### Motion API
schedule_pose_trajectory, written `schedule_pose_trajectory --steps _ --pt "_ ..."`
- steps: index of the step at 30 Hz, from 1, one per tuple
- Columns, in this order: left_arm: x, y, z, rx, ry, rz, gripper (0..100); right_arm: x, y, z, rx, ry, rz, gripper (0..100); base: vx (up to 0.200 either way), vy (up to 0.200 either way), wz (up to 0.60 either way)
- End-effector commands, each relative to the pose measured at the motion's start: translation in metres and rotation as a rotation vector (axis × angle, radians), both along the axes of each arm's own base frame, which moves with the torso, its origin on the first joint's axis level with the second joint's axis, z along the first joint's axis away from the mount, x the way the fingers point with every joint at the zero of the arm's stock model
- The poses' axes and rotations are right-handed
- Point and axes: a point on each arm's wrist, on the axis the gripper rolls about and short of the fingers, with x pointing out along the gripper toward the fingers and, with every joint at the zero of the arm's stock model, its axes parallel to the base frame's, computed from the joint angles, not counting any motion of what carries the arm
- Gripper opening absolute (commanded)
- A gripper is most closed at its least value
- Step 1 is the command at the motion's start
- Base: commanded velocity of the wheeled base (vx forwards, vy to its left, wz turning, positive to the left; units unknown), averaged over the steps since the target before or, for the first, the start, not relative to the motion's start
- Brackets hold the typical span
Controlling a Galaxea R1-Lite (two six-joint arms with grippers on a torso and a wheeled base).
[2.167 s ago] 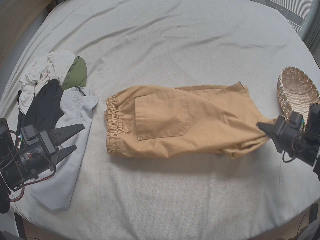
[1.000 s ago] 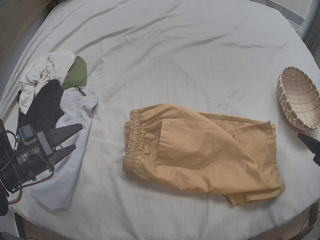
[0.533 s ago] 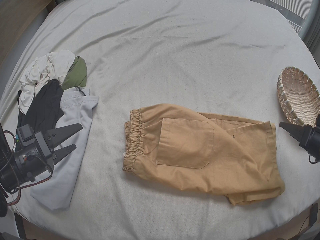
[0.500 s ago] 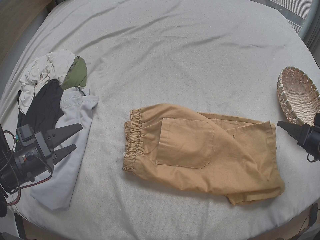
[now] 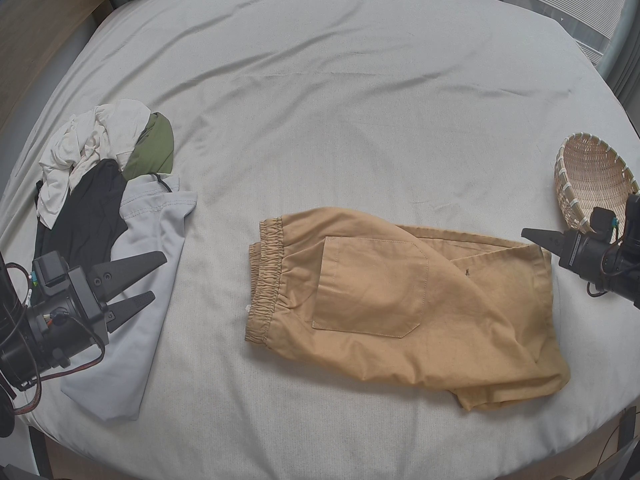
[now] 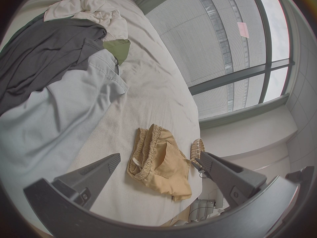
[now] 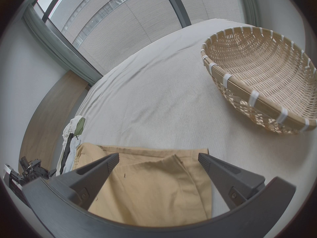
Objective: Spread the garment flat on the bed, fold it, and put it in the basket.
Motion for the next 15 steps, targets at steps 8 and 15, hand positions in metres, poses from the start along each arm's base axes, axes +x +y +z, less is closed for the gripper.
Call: schedule_pose_trajectory --steps 8,15 --pt "-0.0009 0.0001 -0.0021 0.000 0.007 -0.003 100 0.0103 0.0045 -0.0092 -0.007 0.033 0.021 0 0.000 0.000 0.00" --pt "-0.0035 0.0008 -0.0023 0.000 0.004 -0.003 100 0.0067 0.0009 -0.0065 -0.015 0.019 0.008 0 0.000 0.000 0.00"
